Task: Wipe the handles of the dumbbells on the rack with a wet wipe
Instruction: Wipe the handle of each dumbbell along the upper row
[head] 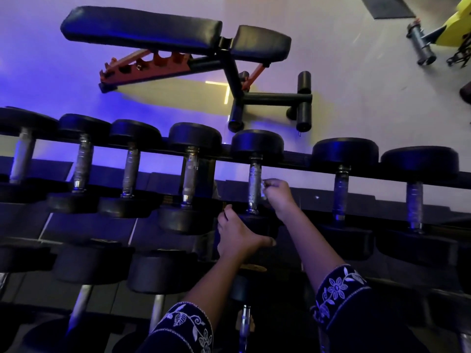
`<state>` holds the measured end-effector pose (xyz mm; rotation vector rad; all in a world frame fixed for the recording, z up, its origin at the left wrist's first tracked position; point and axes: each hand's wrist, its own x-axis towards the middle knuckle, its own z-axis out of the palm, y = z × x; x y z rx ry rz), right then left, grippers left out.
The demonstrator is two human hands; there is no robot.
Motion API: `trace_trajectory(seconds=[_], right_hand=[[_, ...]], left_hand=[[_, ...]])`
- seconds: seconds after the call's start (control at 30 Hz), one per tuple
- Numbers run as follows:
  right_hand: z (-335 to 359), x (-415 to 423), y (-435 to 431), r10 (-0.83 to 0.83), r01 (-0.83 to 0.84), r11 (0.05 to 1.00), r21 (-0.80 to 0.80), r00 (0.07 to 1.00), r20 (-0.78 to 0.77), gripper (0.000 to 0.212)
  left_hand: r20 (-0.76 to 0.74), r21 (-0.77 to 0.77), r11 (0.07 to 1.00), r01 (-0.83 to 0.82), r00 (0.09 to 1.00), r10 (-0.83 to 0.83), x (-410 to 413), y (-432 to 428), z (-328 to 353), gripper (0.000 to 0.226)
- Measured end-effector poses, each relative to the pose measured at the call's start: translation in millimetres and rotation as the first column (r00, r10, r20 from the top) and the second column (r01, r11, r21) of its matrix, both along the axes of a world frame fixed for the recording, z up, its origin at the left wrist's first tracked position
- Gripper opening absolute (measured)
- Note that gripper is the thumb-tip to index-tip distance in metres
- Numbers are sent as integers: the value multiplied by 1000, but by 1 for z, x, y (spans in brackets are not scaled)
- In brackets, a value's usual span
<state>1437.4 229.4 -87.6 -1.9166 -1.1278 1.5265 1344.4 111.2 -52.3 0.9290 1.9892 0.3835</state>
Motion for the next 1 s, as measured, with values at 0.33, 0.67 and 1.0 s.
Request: trace_trajectory(seconds=[0.33, 0.67, 1.0], right_hand=[[30, 10, -35, 164, -188, 979, 83, 957, 238, 9], [30, -23, -21, 136, -432, 745, 508, 844, 519, 17], [38, -5, -14, 361, -781, 536, 320, 555, 749, 9]], left_hand=[[1, -18, 1000, -17, 1000, 17, 0, 0, 1, 141], [-7, -9, 1000, -9, 1000, 9, 4, -2, 8, 143], [-13, 3, 1000, 0, 1000, 0, 4, -1, 3, 143]])
